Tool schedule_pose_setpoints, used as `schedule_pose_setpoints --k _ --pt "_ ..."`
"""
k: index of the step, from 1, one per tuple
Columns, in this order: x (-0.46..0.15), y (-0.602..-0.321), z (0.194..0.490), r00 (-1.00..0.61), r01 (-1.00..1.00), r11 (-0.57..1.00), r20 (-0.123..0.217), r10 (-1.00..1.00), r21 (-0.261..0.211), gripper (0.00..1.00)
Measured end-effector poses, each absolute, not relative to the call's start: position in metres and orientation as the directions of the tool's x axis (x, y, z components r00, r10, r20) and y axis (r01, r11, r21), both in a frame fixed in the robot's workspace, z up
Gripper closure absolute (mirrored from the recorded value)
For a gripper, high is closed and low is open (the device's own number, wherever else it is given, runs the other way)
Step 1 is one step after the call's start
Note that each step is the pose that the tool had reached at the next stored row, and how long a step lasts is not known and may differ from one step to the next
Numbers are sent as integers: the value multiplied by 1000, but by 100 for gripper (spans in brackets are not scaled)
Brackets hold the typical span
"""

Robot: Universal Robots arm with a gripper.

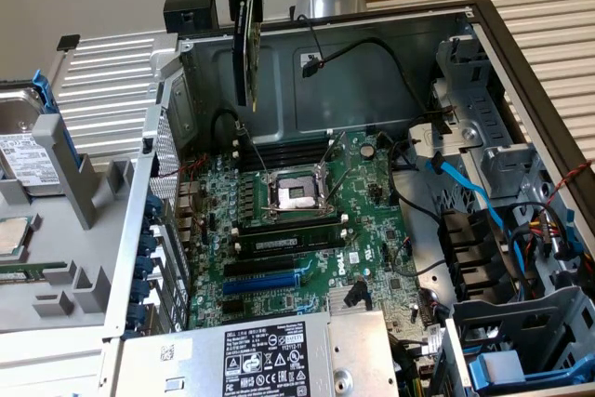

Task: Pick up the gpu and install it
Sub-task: 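Pick up the gpu and move the gpu toward the slot, then insert the gpu into the slot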

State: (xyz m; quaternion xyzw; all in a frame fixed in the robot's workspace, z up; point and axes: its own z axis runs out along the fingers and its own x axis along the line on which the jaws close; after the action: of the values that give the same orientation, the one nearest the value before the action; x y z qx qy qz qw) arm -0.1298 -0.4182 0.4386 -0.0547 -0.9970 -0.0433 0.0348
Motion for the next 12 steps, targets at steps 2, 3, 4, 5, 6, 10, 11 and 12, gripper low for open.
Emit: schedule_pose_setpoints --k 2,3,4,5,6,10,11,12 --pt "-130 -418 439 -992 112 990 74 106 83 73" --pt "-130 -418 439 -992 112 990 74 106 83 73" --pt "-130 -418 439 -992 112 990 74 106 83 73" --pt "-130 -418 439 -992 112 990 74 106 83 73" --pt "-130 -418 439 -992 112 990 74 106 83 73" --pt "-130 -418 439 -992 112 990 74 106 83 73" --pt "-130 -418 439 -992 112 990 74 106 83 73" --pt "-130 -418 439 -992 112 990 74 106 83 73"
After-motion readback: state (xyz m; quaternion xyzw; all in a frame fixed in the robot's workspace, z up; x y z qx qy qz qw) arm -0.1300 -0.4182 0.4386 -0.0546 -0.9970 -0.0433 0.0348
